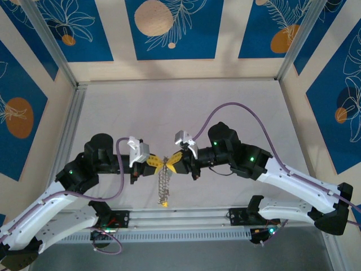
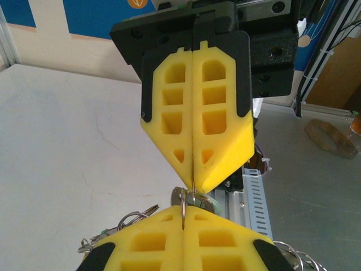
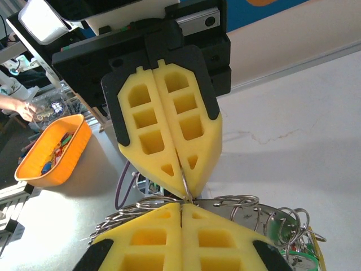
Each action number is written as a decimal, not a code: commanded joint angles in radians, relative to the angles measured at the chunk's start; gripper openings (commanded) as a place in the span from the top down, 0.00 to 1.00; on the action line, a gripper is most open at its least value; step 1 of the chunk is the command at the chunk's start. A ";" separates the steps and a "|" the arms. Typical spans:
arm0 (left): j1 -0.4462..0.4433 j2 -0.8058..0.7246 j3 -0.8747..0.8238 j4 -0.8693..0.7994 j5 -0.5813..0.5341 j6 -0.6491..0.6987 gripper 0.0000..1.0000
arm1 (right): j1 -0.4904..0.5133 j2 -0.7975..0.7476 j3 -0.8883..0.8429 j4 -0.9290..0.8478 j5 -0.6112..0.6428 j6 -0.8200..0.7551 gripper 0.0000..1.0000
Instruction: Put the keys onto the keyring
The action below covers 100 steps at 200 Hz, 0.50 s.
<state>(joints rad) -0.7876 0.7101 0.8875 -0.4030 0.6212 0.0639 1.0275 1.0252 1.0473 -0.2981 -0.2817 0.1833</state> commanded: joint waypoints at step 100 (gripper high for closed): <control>-0.019 -0.019 0.020 0.041 0.013 0.031 1.00 | -0.007 0.010 0.013 0.045 0.017 0.037 1.00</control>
<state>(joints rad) -0.7971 0.7094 0.8875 -0.4038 0.6205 0.0731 1.0271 1.0275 1.0473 -0.2493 -0.2840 0.1986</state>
